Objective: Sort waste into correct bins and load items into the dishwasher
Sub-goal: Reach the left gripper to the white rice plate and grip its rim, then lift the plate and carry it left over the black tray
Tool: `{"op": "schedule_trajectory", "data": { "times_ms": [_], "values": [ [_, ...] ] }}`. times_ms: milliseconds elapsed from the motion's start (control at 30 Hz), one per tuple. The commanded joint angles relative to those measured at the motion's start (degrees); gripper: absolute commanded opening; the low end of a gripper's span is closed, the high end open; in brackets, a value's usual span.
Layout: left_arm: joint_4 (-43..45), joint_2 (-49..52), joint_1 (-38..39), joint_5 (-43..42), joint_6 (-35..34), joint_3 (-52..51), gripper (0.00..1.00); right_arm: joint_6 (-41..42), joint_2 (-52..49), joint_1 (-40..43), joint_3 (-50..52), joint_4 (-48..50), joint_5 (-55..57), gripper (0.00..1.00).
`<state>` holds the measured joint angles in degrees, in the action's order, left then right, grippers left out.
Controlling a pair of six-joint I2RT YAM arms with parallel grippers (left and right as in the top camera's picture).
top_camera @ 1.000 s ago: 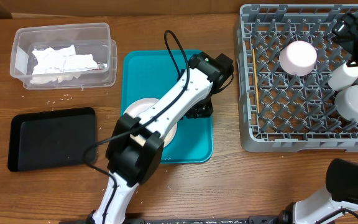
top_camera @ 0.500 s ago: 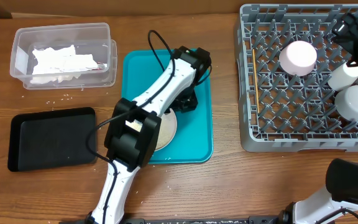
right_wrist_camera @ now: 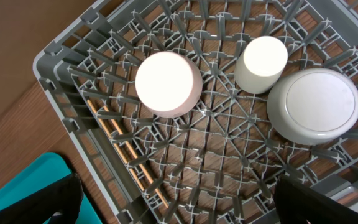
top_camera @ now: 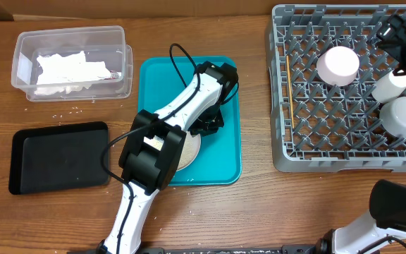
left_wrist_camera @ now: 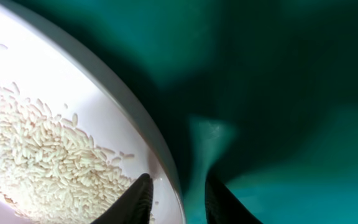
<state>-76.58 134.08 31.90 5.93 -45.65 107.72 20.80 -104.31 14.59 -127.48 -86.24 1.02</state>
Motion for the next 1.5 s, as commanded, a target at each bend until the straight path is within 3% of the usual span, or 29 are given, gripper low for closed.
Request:
{"op": "schedule_trajectory", "data": {
  "times_ms": [0,100,167,633,800,1000,1267,1467],
  "values": [
    [0.1,0.5,0.5,-0.2,0.4,-0.7,0.18,0.2,0.9,0.2,-0.8,0.2,0.4,1.00],
    [-0.1,0.5,0.7,-0.2,0.4,-0.7,0.16,0.2,0.9,0.2,-0.8,0.2,0.4,1.00],
    [-0.2,0.5,0.8,-0.2,0.4,-0.7,0.04,0.2,0.9,0.2,-0.8,0.2,0.4,1.00],
    [-11.5,0.5,0.8,2.5,0.2,7.1,0.04,0.2,0.9,0.2,-0.8,0.2,0.4,1.00],
    [-19.9,0.5,0.9,7.8,-4.9,12.2,0.04,0.2,0.9,0.2,-0.8,0.2,0.4,1.00],
    [-20.3,-1.3,-0.2,7.8,-3.5,14.2,0.04,0.2,0.9,0.2,-0.8,0.2,0.4,1.00],
    [-20.3,-7.7,-6.5,8.0,-2.5,14.2,0.04,0.2,0.9,0.2,-0.8,0.2,0.4,1.00],
    [-20.3,-13.6,-16.9,7.3,-1.5,14.2,0.04,0.2,0.9,0.2,-0.8,0.2,0.4,1.00]
  ]
}}
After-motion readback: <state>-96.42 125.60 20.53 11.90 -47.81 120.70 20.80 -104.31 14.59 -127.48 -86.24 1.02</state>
